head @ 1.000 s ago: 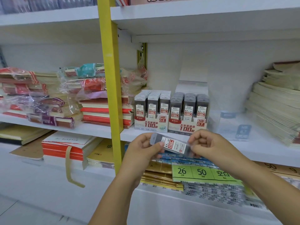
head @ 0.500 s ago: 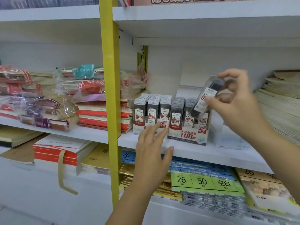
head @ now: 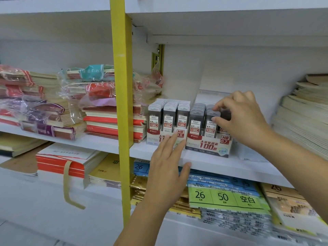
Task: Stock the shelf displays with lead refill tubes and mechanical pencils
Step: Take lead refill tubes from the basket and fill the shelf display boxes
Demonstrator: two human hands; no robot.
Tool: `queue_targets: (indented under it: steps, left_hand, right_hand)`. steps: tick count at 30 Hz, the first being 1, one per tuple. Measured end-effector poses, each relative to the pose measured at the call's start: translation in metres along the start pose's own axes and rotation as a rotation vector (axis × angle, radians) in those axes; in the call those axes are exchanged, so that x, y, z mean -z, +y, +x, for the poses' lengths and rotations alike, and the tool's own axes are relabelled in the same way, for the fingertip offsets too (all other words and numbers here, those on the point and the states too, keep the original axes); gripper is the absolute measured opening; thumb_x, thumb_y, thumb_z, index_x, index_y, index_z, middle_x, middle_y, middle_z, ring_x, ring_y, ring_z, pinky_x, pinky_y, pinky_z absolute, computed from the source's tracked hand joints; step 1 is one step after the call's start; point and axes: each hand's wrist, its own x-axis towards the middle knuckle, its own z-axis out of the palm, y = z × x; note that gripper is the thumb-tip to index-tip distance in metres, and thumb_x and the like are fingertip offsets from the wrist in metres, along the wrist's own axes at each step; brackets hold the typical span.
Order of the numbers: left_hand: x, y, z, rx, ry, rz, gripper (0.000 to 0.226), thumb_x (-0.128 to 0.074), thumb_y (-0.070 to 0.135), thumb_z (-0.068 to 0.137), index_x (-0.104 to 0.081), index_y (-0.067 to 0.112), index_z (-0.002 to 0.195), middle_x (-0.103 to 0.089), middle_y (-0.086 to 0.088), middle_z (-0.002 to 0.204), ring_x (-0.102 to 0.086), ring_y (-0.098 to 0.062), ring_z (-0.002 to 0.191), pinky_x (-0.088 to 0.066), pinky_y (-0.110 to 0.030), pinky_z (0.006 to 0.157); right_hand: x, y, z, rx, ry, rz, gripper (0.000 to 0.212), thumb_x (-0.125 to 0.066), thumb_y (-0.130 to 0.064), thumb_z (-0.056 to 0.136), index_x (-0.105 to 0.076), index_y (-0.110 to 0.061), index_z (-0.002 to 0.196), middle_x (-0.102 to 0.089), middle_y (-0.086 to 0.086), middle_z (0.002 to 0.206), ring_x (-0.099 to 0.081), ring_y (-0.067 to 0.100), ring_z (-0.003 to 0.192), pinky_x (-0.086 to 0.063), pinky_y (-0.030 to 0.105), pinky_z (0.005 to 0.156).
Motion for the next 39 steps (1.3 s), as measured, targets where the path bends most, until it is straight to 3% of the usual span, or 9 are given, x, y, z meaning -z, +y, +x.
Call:
queue_targets:
  steps: [5, 10, 13, 16, 19, 24, 28, 33, 39]
  left_hand:
    - [0.005, 0.007, -0.012, 0.014, 0.035, -0.021, 0.057, -0.06, 0.042, 0.095, -0.042, 0.032, 0.148, -0.019, 0.016, 0.164, 0.0, -0.002, 0.151, -0.004, -0.026, 0.12]
    - [0.003, 0.016, -0.057, -0.023, 0.021, -0.035, 0.046, -0.069, 0.029, 0.09, -0.058, 0.025, 0.134, -0.042, 0.006, 0.153, -0.025, -0.013, 0.146, -0.02, -0.032, 0.117]
    - [0.001, 0.009, -0.092, 0.025, -0.19, -0.068, 0.048, -0.067, 0.03, 0.092, -0.054, 0.028, 0.138, -0.037, 0.008, 0.154, -0.026, -0.012, 0.143, -0.017, -0.023, 0.114]
    - [-0.013, -0.014, -0.146, 0.11, -0.487, -0.016, 0.051, -0.066, 0.029, 0.094, -0.051, 0.024, 0.142, -0.036, 0.002, 0.156, -0.028, -0.019, 0.144, -0.025, -0.03, 0.116]
    - [-0.036, -0.031, -0.207, 0.265, -0.662, -0.063, 0.049, -0.067, 0.024, 0.094, -0.053, 0.02, 0.14, -0.044, -0.003, 0.151, -0.038, -0.023, 0.14, -0.036, -0.039, 0.113]
    - [-0.087, -0.054, -0.293, 0.5, -0.907, -0.119, 0.047, -0.069, 0.016, 0.092, -0.056, 0.012, 0.136, -0.056, -0.01, 0.138, -0.051, -0.027, 0.129, -0.037, -0.03, 0.106]
    - [-0.122, -0.069, -0.338, 0.594, -1.089, -0.129, 0.051, -0.068, 0.024, 0.093, -0.053, 0.018, 0.14, -0.052, -0.004, 0.145, -0.047, -0.021, 0.134, -0.036, -0.029, 0.108]
    - [-0.163, -0.083, -0.363, 0.572, -1.199, -0.115, 0.051, -0.072, 0.022, 0.089, -0.056, 0.017, 0.138, -0.057, -0.004, 0.139, -0.05, -0.023, 0.131, -0.034, -0.028, 0.109]
    - [-0.203, -0.096, -0.374, 0.5, -1.255, 0.01, 0.067, -0.069, 0.038, 0.09, -0.041, 0.027, 0.15, -0.031, 0.002, 0.161, -0.023, -0.026, 0.148, -0.015, -0.042, 0.123]
  right_hand:
    - [0.006, 0.0, -0.022, 0.017, 0.013, -0.049, 0.039, -0.064, -0.028, 0.089, -0.059, -0.028, 0.128, -0.046, -0.01, 0.105, -0.031, 0.012, 0.106, -0.026, 0.025, 0.085]
    - [0.018, -0.003, -0.101, -0.148, 0.136, 0.64, 0.024, -0.063, -0.018, 0.091, -0.064, -0.04, 0.101, -0.063, -0.017, 0.089, -0.056, 0.003, 0.08, -0.043, 0.01, 0.066]
    - [0.007, 0.003, -0.158, -0.264, 0.041, 0.776, 0.023, -0.063, -0.019, 0.092, -0.066, -0.041, 0.095, -0.065, -0.011, 0.085, -0.061, 0.015, 0.078, -0.052, 0.027, 0.068]
    - [-0.03, 0.016, -0.221, -0.416, -0.159, 0.782, 0.024, -0.061, -0.016, 0.093, -0.063, -0.04, 0.092, -0.066, 0.001, 0.089, -0.06, 0.025, 0.082, -0.051, 0.043, 0.076]
    - [-0.082, 0.027, -0.294, -0.591, -0.459, 0.757, 0.017, -0.055, -0.021, 0.097, -0.062, -0.036, 0.098, -0.065, 0.007, 0.094, -0.061, 0.031, 0.083, -0.05, 0.044, 0.074]
    - [-0.171, 0.038, -0.402, -0.722, -0.879, 0.631, 0.018, -0.058, -0.02, 0.095, -0.062, -0.025, 0.112, -0.063, -0.001, 0.107, -0.057, 0.008, 0.089, -0.038, 0.002, 0.067]
    - [-0.219, 0.044, -0.47, -0.773, -1.198, 0.573, 0.025, -0.061, -0.015, 0.094, -0.06, -0.02, 0.119, -0.061, 0.004, 0.119, -0.059, 0.021, 0.107, -0.044, 0.025, 0.086]
    - [-0.249, 0.05, -0.511, -0.51, -1.321, 0.469, 0.024, -0.068, 0.0, 0.082, -0.073, -0.009, 0.103, -0.071, 0.01, 0.106, -0.062, 0.023, 0.099, -0.043, 0.022, 0.086]
    - [-0.265, 0.063, -0.516, -0.165, -1.464, 0.371, 0.035, -0.06, -0.002, 0.085, -0.07, -0.017, 0.116, -0.063, 0.006, 0.117, -0.045, 0.026, 0.111, -0.028, 0.023, 0.09]
